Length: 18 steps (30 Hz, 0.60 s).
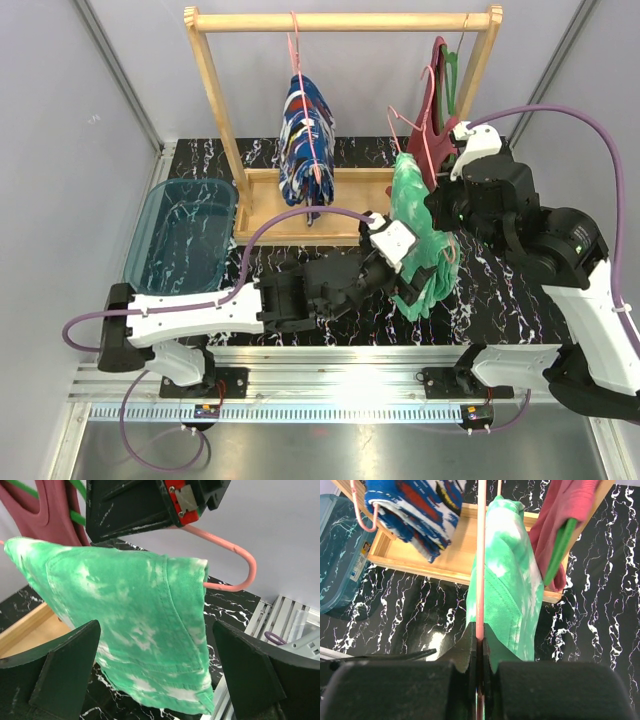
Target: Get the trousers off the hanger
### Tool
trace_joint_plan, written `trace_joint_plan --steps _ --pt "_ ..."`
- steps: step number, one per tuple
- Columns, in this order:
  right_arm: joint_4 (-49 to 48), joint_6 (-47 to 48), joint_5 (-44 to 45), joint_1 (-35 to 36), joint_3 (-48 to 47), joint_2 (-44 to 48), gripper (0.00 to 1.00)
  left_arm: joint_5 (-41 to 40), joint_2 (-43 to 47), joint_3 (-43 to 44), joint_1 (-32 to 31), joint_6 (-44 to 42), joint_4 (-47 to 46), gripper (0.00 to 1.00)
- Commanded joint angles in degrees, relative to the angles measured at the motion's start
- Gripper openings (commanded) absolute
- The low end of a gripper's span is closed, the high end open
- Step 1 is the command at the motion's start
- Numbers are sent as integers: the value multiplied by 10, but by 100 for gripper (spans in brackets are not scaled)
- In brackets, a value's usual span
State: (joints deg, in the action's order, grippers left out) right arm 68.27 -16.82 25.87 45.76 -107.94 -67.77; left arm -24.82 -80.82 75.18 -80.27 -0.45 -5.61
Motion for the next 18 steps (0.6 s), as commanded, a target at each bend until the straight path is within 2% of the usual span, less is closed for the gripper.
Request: trace_joint_plan --steps 1,4,9,12,13,14,16,18 --pt "-104 -3 7 5 -10 25 0 -58 -27 47 -7 25 -7 99" --pt "-108 -7 7 5 -12 32 0 -100 -51 75 -8 28 15 99" --pt "-105 -2 6 5 -17 24 0 -103 -72 90 -9 32 19 99" --pt "-109 -2 13 5 -12 26 0 -137 -84 106 -9 25 33 87" --pt "-110 -1 16 5 -11 29 0 -151 -85 108 -9 21 34 75" --pt "-110 0 18 5 -10 29 0 -158 -86 108 -9 17 34 72" --pt "-111 -1 13 6 -8 32 0 -178 -89 108 -9 14 28 72" --pt "-114 -4 4 5 -3 32 0 -201 -94 110 -9 9 20 81"
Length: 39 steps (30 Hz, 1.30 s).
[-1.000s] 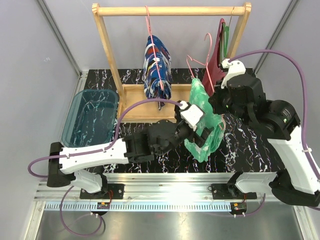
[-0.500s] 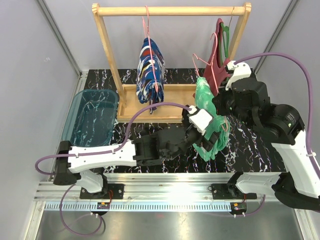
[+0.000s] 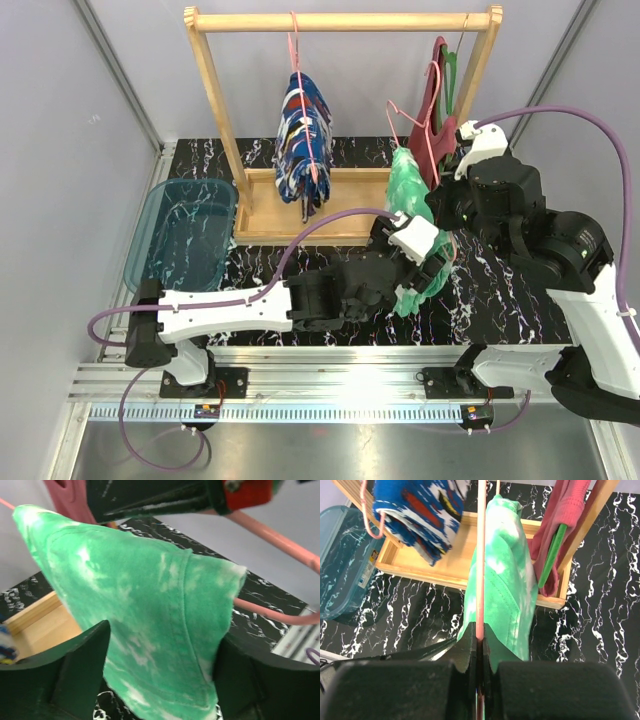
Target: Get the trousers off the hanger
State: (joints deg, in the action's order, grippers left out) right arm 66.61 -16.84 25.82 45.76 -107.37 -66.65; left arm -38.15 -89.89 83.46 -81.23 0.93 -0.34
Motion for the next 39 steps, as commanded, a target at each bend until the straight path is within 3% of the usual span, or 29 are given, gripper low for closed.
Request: trace_joint_plan --steps 1,11,19,21,25,30,39 --pt "-100 -5 1 5 -6 21 0 -86 -6 29 1 -5 -36 81" --pt "-113 -14 -24 6 18 23 0 -174 -41 49 2 -55 -107 73" --pt "-124 -19 -43 5 44 42 0 -185 -41 48 2 -113 -184 23" --pt "-124 -18 -38 5 48 46 0 -187 -39 46 2 -116 -192 19" --pt "-129 -15 -35 5 66 58 0 -191 -17 21 2 -137 -228 0" --pt "-134 -14 -36 5 94 67 0 -198 15 12 0 -155 -242 0" --pt "-151 -43 -56 5 207 105 0 -208 98 17 -26 -267 -302 0"
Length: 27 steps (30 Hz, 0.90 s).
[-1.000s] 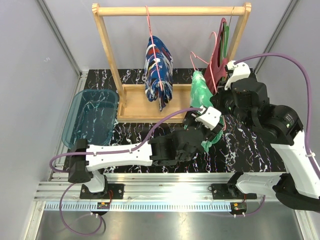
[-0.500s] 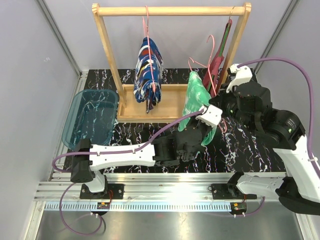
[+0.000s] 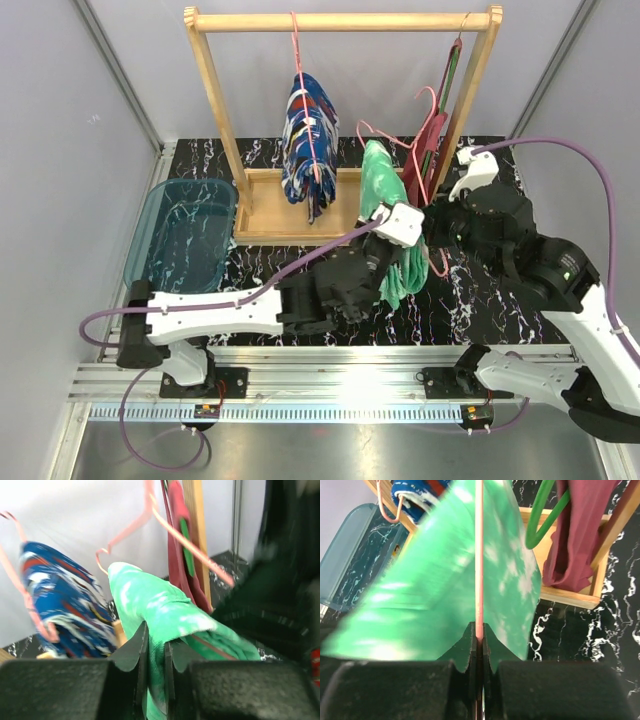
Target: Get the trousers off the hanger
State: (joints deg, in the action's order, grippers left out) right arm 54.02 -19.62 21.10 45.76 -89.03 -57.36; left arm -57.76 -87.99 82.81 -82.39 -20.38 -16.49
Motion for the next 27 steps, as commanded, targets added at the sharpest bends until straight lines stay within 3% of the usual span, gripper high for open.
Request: trace_joint_plan --steps 1,21,27 --pt "-25 -18 -15 5 39 14 0 -12 85 30 -17 -68 -141 0" --pt "-55 -20 -55 5 187 74 0 22 184 147 -45 -197 -96 0" --pt "-72 -7 -64 5 200 80 0 -22 186 187 -45 -310 -140 0"
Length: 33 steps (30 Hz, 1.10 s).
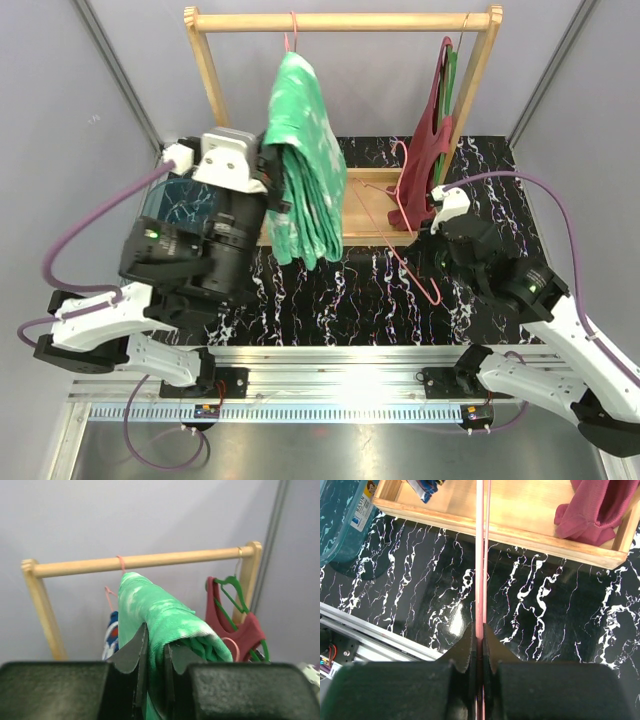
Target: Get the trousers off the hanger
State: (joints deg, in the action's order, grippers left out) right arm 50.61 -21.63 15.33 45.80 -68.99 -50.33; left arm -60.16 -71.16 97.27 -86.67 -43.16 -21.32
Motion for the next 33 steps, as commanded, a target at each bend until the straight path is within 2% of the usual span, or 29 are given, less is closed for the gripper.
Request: trace_joint_plan --steps 1,3,4,5,7,11,12,13,14,15,16,17,18,19,20,21,22,28,31,33 --pt "-40 16 -7 4 0 8 0 -9 10 45 -3 -151 -115 0" --pt "-47 19 -8 4 3 8 0 -43 1 47 -3 -240 -227 0" --pt "-50 19 -10 4 4 7 0 -52 -14 49 -1 -337 -271 0" --pt "-53 20 -9 4 3 6 0 -58 -21 51 9 -383 -355 0" --pt "-57 24 -7 4 3 0 0 -78 -42 58 50 -482 -417 0" --pt "-65 27 -5 5 -2 -14 0 -124 -27 30 163 -479 -428 0" --pt "-67 27 -5 4 -3 -19 0 -137 -16 -5 185 -461 -414 0" --pt "-68 27 -3 4 -4 -21 0 -145 -1 -25 210 -397 -391 0" --pt "-70 28 -3 4 -4 -22 0 -153 34 -43 260 -348 -303 0" --pt "-71 28 -2 4 -5 -23 0 -159 57 -75 286 -219 -240 0" --pt "-72 29 -3 4 -5 -24 0 -153 78 -82 336 -133 -159 0" --pt "-73 30 -2 4 -5 -26 0 -140 96 -83 367 -34 53 0" --pt "-74 31 -1 4 -8 -28 0 -95 122 -75 399 135 154 0" --pt "-75 33 -2 4 -9 -28 0 -75 126 -75 467 186 228 0" --pt "-76 33 -4 5 -9 -28 0 -66 130 -81 497 217 306 0" --pt "-77 34 -3 4 -10 -30 0 -53 137 -92 526 243 321 0" --pt "-78 36 -4 4 -9 -32 0 -44 143 -125 569 248 328 0" --pt "-92 37 -28 4 -8 -38 0 16 163 -204 708 271 349 0" --pt "-101 39 -37 4 -5 -38 0 8 163 -250 744 267 347 0" --pt "-104 40 -43 4 -2 -37 0 -11 170 -299 745 251 329 0"
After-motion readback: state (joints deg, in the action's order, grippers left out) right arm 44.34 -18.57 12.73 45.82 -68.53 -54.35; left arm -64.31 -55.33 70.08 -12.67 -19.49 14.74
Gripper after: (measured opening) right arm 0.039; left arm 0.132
